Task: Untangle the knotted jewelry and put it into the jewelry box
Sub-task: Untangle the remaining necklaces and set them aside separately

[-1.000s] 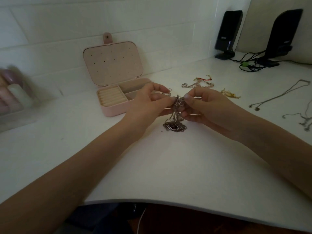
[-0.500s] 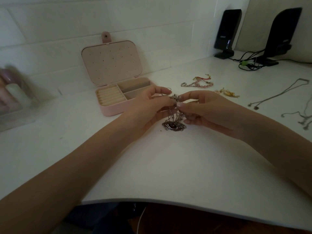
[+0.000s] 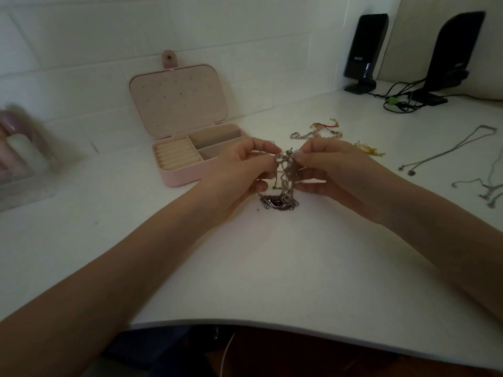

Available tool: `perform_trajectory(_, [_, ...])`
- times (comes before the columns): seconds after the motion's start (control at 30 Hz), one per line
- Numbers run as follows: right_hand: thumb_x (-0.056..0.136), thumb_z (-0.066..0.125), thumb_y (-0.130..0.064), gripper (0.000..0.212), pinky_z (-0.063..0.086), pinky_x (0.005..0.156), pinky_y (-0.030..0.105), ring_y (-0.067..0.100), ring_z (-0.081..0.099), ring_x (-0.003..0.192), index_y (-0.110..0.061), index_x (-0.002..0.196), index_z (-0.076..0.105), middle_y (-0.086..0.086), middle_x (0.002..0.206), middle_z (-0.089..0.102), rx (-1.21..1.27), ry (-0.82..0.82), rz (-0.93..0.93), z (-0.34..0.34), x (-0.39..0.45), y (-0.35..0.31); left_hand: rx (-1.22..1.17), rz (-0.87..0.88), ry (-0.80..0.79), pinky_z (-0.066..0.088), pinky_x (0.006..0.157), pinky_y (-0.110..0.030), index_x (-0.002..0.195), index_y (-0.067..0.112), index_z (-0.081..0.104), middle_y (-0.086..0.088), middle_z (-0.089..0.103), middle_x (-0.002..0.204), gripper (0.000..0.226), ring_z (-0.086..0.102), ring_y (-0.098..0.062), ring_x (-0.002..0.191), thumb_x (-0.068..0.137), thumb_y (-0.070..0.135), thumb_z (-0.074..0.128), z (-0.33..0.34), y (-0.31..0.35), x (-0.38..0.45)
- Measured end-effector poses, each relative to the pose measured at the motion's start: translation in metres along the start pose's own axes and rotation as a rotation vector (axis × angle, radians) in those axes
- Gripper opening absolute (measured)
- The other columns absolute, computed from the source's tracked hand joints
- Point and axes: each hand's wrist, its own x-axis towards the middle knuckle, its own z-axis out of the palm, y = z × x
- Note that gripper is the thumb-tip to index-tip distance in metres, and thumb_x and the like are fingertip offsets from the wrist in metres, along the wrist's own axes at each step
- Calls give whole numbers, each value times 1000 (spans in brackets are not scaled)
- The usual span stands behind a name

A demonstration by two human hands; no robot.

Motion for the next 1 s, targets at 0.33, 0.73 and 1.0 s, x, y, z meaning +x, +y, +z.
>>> perform_trajectory(0.33, [94, 55, -13, 16, 52, 71, 27, 11, 58, 75, -18, 79, 56, -1, 79, 62, 130, 90, 3, -3, 1, -2, 100, -27, -22, 37, 46, -19, 84, 8, 59, -3, 45, 64, 29, 43, -11, 55, 86, -12, 38, 1, 2, -1])
perform_trajectory(0.73, [92, 50, -10, 17, 51, 77, 32, 17, 59, 71, -15, 76, 53, 1, 68, 58, 472, -6, 112, -3, 2, -4, 53, -88, -148, 40, 46, -19, 76, 6, 56, 2, 50, 52, 32, 45, -10, 50, 74, -16, 33, 0, -1, 1])
perform_trajectory(1.0, [98, 45, -13, 21, 47, 60, 22, 10, 50, 60, -13, 78, 51, 1, 65, 55, 403, -77, 122, -2, 0, -3, -139, -199, -233, 33, 53, -20, 72, 13, 56, 4, 43, 64, 20, 37, -8, 52, 66, 5, 39, -7, 2, 2])
